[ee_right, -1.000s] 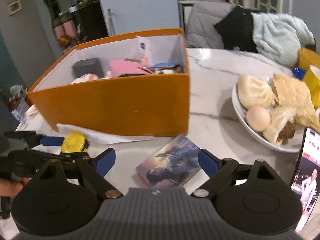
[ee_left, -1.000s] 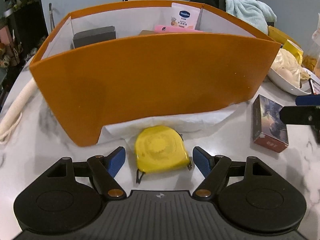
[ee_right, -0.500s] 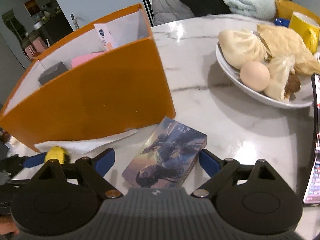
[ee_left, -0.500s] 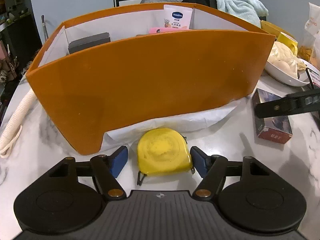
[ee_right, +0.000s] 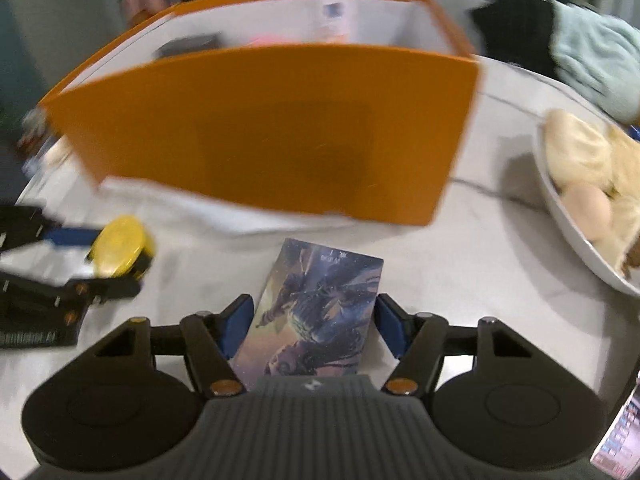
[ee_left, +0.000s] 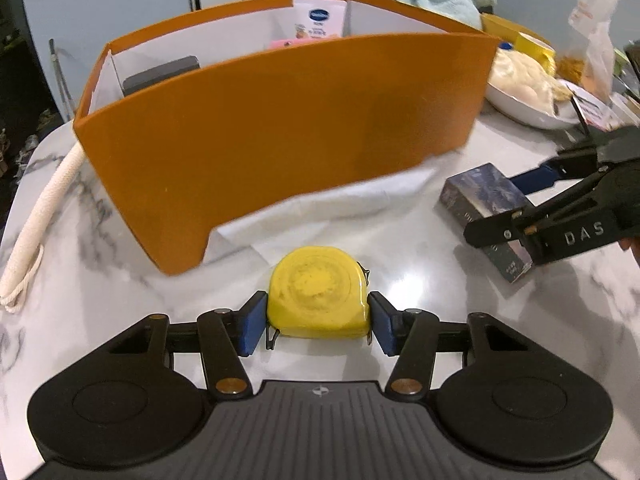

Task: Organize objects
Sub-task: 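Grasp the yellow tape measure with the left tool while the right tool grasps the picture card, then lift the tape measure and picture card off the table with both tools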

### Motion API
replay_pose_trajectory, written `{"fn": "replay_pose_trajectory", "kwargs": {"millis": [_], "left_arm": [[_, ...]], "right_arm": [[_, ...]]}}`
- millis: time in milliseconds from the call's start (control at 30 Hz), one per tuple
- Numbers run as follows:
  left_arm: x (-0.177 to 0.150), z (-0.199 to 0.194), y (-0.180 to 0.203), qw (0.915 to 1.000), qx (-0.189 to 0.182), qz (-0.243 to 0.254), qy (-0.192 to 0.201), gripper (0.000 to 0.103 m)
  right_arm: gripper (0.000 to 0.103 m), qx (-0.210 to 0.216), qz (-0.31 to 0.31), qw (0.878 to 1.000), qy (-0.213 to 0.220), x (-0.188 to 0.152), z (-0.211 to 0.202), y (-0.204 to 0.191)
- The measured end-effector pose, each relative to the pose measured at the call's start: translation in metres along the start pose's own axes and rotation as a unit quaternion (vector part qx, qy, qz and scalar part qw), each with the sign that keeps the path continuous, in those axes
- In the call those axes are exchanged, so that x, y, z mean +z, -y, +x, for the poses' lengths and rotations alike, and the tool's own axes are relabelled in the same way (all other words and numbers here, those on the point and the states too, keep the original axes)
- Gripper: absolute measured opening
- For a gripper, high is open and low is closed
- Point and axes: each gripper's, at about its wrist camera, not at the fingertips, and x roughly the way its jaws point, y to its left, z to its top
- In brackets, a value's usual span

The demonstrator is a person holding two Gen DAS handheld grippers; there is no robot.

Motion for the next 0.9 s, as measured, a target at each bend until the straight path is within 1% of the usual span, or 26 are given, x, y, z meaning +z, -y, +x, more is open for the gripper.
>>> {"fn": "replay_pose_trajectory", "kwargs": {"millis": [167,367,400,433,467,500,567,700,900], "left_arm": [[-0.012,-0.012,0.004,0.9998,-0.005,0.006,-0.018,0.063],[-0.023,-0.022,0.009,0.9994,-0.003,0.006,-0.034,0.064],[-0.024,-0.023,0.010,0.9993,-0.004,0.008,-0.037,0.067],[-0.024,-0.023,0.011,0.9991,-0.005,0.009,-0.042,0.071],[-0.025,-0.023,0.013,0.9988,-0.003,0.010,-0.047,0.079],[-0.026,-0.023,0.013,0.9988,0.001,0.010,-0.049,0.082],[-0.029,-0.024,0.012,0.9988,0.006,0.008,-0.048,0.084],[-0.030,-0.022,0.008,0.9991,0.010,0.004,-0.040,0.091],[-0.026,-0.018,-0.001,0.9993,0.016,-0.021,-0.028,0.092]], "right_arm": [[0.068,0.034,-0.082,0.996,-0.024,-0.017,-0.013,-0.023],[0.066,0.044,-0.155,0.986,-0.038,-0.033,-0.023,-0.044],[0.065,0.042,-0.166,0.985,-0.036,-0.035,-0.024,-0.046],[0.067,0.038,-0.174,0.984,-0.034,-0.036,-0.025,-0.049],[0.068,0.032,-0.180,0.982,-0.035,-0.037,-0.027,-0.049],[0.071,0.024,-0.186,0.982,-0.037,-0.038,-0.029,-0.051],[0.072,0.014,-0.184,0.982,-0.038,-0.033,-0.031,-0.051],[0.073,0.014,-0.157,0.986,-0.056,-0.034,-0.034,-0.046],[0.074,0.015,-0.137,0.989,-0.062,-0.036,-0.024,-0.045]]}}
